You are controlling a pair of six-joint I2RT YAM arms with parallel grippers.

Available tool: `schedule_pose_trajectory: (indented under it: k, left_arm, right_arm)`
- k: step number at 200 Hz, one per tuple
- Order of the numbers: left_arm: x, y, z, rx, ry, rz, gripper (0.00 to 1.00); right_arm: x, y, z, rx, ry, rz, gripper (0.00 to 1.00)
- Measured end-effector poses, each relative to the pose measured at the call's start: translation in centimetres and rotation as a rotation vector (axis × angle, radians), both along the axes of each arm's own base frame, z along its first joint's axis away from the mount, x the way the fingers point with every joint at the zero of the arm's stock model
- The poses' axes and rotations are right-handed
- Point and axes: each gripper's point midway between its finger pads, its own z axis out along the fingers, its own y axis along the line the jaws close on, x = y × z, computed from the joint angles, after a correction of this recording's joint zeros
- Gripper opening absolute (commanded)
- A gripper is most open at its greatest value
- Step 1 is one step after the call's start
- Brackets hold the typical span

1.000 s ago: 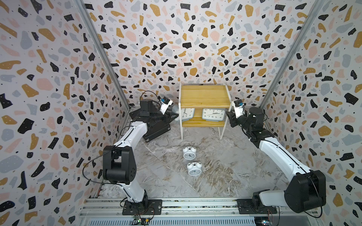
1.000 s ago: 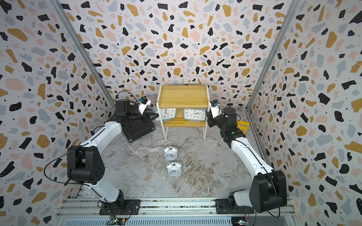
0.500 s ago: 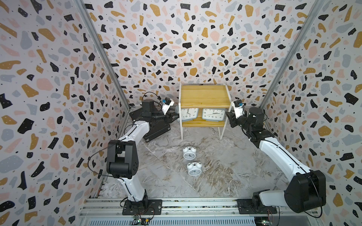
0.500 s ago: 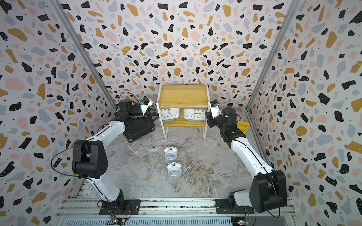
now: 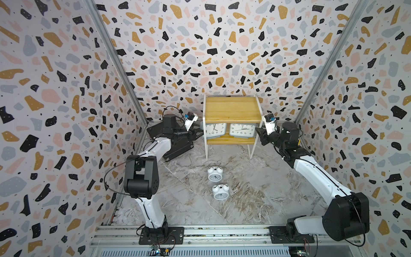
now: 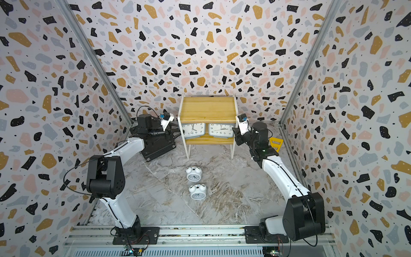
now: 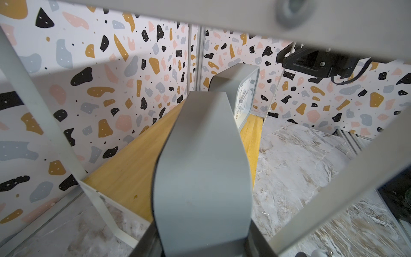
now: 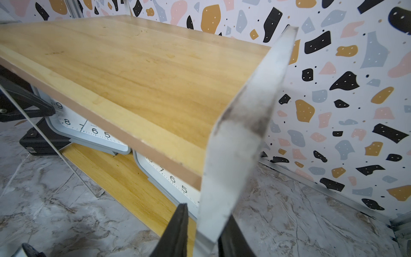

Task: Place the alarm clocks on the shelf by style
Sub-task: Place the alarm on the shelf.

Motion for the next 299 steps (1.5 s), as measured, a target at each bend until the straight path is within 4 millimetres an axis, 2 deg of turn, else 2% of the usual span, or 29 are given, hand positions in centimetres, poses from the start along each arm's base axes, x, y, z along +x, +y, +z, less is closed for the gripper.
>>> schedule_pose_trajectory:
  k: [65, 126, 211, 247, 274, 299]
  left_arm:
    - [0.1, -0.5, -0.3, -0.022, 0.005, -0.044, 0.35]
    - [-0.1, -1.0, -0.5, -0.036, 0.014, -0.078, 0.36]
    - [0.0, -1.0, -0.5, -0.034, 0.016, -0.072, 0.75]
    - [0.5, -0.7, -0.7, -0.015, -0.001, -0.040, 0.82]
    - [0.4, -0.3, -1.0, 0.025, -0.014, 0.005, 0.84]
    - [0.1, 0.3, -0.3, 0.056, -0.041, 0.046, 0.84]
  right_arm:
    - [0.1, 0.0, -0.4, -0.005, 0.010, 0.002, 0.28]
    - [0.0, 0.0, -0.5, -0.009, 0.011, 0.003, 0.28]
    - [0.0, 0.0, -0.5, -0.013, 0.013, 0.004, 0.28]
    - [0.0, 0.0, -0.5, -0.013, 0.013, 0.003, 0.28]
    - [0.0, 0.0, -0.6, -0.015, 0.013, 0.001, 0.28]
    - [0.0, 0.0, -0.6, -0.017, 0.012, 0.000, 0.28]
